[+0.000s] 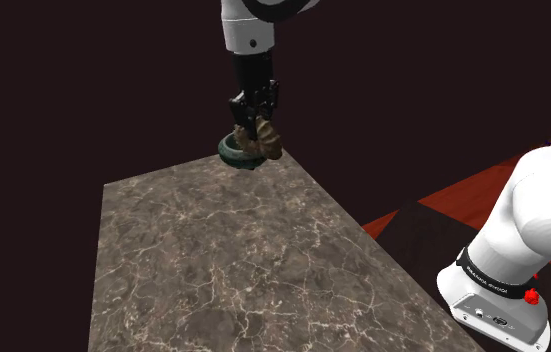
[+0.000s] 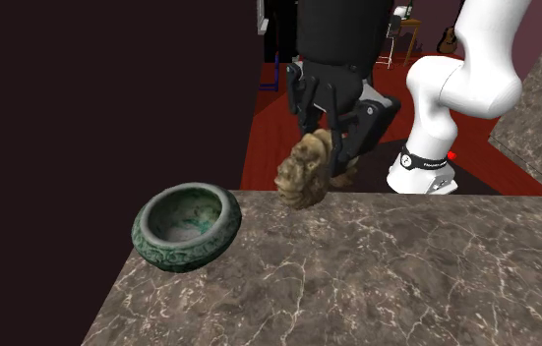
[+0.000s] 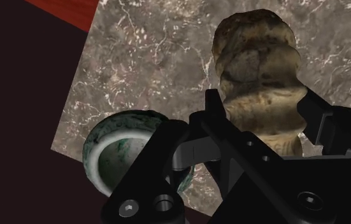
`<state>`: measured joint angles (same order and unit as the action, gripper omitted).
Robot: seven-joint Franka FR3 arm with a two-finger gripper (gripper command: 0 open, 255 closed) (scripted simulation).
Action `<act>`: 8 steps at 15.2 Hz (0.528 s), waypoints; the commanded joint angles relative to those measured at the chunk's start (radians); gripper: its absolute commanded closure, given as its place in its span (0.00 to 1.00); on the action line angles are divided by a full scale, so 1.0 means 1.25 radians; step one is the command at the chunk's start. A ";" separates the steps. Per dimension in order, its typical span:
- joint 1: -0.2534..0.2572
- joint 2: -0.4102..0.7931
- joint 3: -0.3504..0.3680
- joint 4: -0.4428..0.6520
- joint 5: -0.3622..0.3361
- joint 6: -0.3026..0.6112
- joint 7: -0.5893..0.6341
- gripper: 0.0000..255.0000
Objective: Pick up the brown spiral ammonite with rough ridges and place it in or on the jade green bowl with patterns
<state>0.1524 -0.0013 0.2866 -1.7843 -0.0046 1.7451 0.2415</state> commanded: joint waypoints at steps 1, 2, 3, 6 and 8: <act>-0.010 0.039 -0.010 0.050 -0.012 -0.013 -0.018 1.00; -0.015 0.061 -0.016 0.079 -0.018 -0.020 -0.028 1.00; -0.021 0.083 -0.021 0.109 -0.023 -0.029 -0.039 1.00; -0.035 0.156 -0.036 0.210 -0.040 -0.058 -0.069 1.00; -0.042 0.209 -0.045 0.287 -0.051 -0.083 -0.089 1.00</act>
<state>0.1037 0.2292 0.2350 -1.4703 -0.0618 1.6551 0.1425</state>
